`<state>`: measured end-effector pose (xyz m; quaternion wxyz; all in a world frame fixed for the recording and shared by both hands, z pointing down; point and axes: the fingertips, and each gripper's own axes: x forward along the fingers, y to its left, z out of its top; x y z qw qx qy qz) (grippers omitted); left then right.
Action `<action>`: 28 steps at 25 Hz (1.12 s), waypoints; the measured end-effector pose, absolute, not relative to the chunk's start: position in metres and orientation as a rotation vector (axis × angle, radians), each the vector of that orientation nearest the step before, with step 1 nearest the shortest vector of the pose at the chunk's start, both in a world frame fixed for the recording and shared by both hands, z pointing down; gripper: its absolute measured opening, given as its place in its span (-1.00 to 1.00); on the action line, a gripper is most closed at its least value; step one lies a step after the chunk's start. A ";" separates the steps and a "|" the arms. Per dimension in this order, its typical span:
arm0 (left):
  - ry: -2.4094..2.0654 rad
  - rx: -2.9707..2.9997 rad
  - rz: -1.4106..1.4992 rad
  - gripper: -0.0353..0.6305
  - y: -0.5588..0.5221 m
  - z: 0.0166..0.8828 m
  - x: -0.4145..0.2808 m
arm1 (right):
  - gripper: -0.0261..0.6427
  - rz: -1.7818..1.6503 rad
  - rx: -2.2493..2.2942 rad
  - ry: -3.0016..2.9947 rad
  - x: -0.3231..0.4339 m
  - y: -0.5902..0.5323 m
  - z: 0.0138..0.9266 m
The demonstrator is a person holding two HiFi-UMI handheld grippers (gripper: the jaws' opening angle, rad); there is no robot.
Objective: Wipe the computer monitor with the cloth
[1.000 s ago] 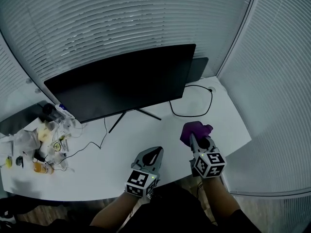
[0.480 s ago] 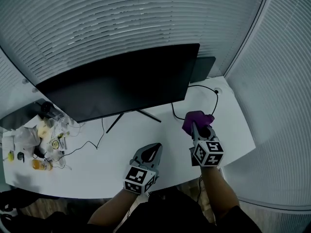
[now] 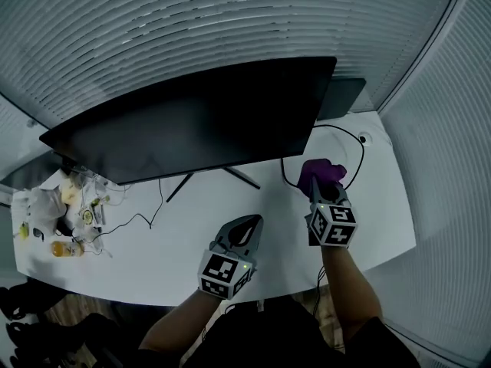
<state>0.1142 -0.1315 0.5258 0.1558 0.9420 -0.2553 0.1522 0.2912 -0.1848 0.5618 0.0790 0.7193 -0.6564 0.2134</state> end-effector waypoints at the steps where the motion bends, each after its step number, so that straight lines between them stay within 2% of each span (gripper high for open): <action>1: -0.743 2.689 0.438 -0.88 -0.135 0.529 0.116 | -0.74 0.647 2.139 -1.965 0.292 -0.191 0.568; 16: -0.888 2.622 0.432 -0.88 -0.163 0.545 0.129 | -0.74 0.624 1.962 -2.037 0.284 -0.239 0.606; 28: -0.945 2.602 0.422 -0.88 -0.171 0.549 0.099 | -0.74 0.606 1.884 -2.080 0.245 -0.253 0.617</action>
